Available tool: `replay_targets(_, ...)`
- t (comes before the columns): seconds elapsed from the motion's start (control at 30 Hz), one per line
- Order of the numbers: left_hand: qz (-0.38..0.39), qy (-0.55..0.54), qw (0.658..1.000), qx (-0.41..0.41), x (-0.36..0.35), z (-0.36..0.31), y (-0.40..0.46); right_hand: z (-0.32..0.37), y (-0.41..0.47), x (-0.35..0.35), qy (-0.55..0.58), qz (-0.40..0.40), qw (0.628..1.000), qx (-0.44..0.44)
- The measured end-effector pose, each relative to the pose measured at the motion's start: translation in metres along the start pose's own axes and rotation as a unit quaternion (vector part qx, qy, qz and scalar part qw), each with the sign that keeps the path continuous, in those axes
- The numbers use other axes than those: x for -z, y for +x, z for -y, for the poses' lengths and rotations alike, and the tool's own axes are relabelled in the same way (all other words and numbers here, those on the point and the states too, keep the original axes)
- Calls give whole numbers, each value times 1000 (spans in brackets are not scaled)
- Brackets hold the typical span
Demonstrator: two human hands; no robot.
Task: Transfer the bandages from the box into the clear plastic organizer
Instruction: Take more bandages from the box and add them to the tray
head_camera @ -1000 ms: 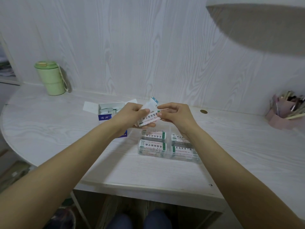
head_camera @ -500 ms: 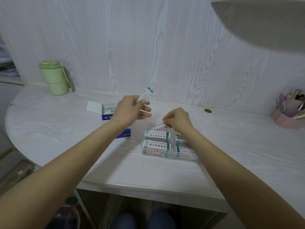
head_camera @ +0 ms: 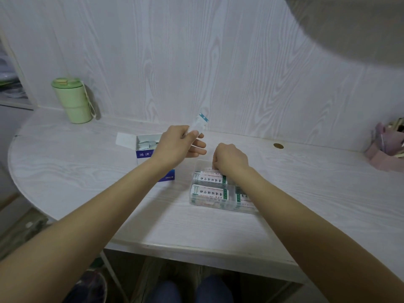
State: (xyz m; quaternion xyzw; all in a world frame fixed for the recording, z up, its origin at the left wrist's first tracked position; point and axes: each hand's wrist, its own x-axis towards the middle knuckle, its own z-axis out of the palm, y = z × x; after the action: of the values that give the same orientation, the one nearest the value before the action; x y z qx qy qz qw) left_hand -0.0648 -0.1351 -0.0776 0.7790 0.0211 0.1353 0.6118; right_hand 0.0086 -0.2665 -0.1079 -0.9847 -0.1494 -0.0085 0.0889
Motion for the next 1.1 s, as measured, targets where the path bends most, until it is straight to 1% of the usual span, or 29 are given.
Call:
replay_targets(0.13,10,7,1000,4,0,0,0,0,0,-1,5,9,1000,4)
replay_targets(0.43,17,10,1000,15,1,0,-4,-3,0,-1,106,49,992,41)
replay_targets(0.53,23,20,999,20,2,-1,-5,-6,-3,4,170,45,983,53)
replay_targets(0.57,25,22,999,23,2,-1,-5,-8,-6,9,220,35,973,53)
replay_targets(0.6,28,21,999,26,3,0,-6,-9,-11,15,294,27,954,50)
replay_targets(0.63,32,20,999,30,3,0,-6,-9,-17,22,386,26,921,46)
replay_targets(0.67,37,23,999,32,3,0,-6,-10,-22,28,480,34,876,46)
replay_targets(0.7,42,27,998,32,3,0,-7,-11,-26,34,546,39,836,48)
replay_targets(0.73,49,31,998,31,2,0,-7,-11,-28,38,578,38,813,50)
replay_targets(0.77,58,30,997,30,2,0,-8,-11,-31,41,589,34,806,51)
replay_targets(0.9,108,-5,994,22,-2,-5,-13,-7,-33,43,584,-4,810,54)
replay_targets(0.97,108,-40,993,25,-2,-8,-16,-7,-34,43,586,-25,808,55)
replay_targets(1.03,102,-87,990,47,-2,-10,-16,-8,-34,42,588,-49,805,59)
replay_targets(1.1,91,-97,989,65,-1,-11,-16,-7,-36,40,592,-64,800,71)
